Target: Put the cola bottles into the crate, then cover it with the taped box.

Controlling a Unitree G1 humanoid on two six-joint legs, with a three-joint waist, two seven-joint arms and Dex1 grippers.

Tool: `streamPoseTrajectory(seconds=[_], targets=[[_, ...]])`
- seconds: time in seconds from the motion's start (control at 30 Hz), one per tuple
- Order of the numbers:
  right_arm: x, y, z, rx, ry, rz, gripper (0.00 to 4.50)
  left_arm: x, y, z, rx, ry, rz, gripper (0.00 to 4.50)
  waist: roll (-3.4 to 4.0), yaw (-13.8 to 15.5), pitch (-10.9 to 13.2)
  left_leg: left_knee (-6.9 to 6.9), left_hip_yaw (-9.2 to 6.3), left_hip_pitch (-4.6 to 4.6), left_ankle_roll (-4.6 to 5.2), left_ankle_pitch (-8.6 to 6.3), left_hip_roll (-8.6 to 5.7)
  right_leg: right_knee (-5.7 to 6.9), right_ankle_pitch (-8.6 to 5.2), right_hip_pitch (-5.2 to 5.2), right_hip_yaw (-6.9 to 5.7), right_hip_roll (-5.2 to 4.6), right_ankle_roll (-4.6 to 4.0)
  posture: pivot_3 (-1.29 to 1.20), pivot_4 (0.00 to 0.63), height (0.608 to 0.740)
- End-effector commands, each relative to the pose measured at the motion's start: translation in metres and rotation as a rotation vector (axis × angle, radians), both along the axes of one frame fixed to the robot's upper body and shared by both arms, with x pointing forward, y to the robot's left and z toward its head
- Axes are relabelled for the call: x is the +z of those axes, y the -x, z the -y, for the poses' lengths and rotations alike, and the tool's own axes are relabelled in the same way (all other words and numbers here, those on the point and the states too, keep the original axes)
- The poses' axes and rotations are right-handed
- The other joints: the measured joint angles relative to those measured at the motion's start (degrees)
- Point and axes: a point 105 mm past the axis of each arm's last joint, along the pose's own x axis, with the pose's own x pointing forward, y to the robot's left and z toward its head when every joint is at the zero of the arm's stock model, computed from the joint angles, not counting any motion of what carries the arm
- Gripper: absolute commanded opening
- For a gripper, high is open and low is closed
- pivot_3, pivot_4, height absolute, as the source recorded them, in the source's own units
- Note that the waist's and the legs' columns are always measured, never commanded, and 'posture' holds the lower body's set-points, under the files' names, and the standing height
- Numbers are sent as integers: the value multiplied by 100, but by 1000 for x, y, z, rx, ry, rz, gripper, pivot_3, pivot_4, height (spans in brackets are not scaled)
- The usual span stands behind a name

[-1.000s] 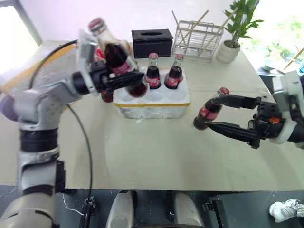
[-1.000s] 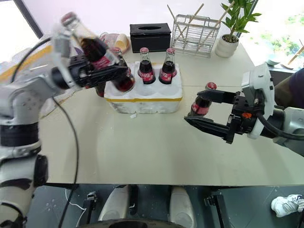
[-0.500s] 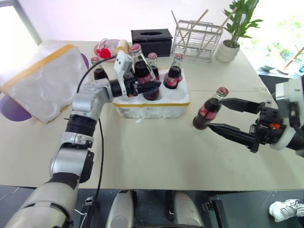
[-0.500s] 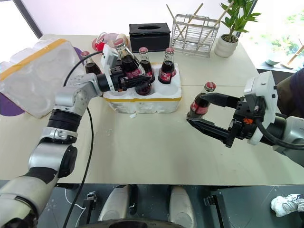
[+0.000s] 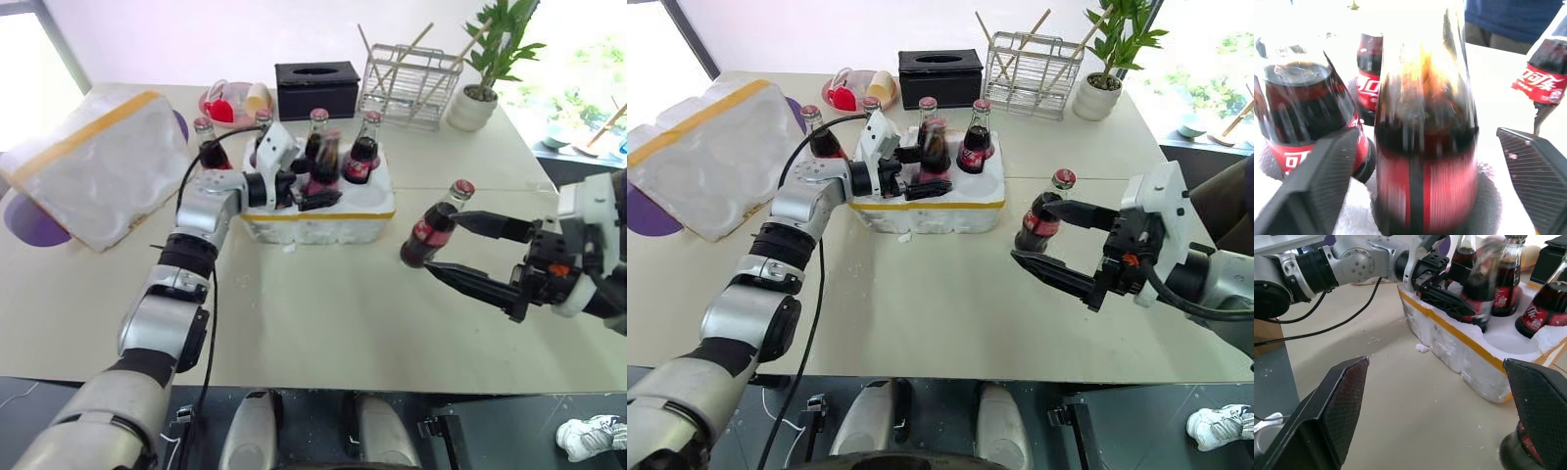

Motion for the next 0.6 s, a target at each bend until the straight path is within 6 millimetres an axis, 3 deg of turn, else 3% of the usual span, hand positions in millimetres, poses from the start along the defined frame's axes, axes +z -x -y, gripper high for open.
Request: streamPoseTrajectory(seconds=[0.03, 0.17, 0.3, 0.47, 0.6], targets=[[5, 0, -3, 23, 11, 44, 4500, 18, 14, -13, -30, 48, 25, 4451, 0, -33, 0, -1, 0, 1, 4, -2, 2, 1, 0, -1, 0, 1, 0, 0, 150, 740], [5, -4, -5, 38, 14, 45, 4500, 42, 48, -51, -24, 151, 16, 4451, 2, -163, 2, -9, -5, 0, 9, -5, 6, 12, -1, -8, 0, 6, 3, 0, 150, 740], [4, -5, -5, 55, 24, 42, 4500, 46, 72, -92, 119, 167, 22, 4451, 4, -214, 3, -10, -6, 5, 9, -5, 8, 21, -3, -10, 0, 5, 5, 0, 150, 740], [7, -9, -6, 81, 19, 40, 4500, 30, 55, -163, 587, 156, 29, 4451, 3, -133, 2, -1, -3, 15, 8, -5, 4, 17, -3, 3, 0, -1, 5, 0, 150, 740], [9, -14, -8, 101, 16, 39, 4500, 18, 37, -169, 671, 127, 26, 4451, -2, -96, 1, 5, -4, 12, 6, -5, -2, 12, -3, 8, -1, -5, 4, 0, 150, 740]])
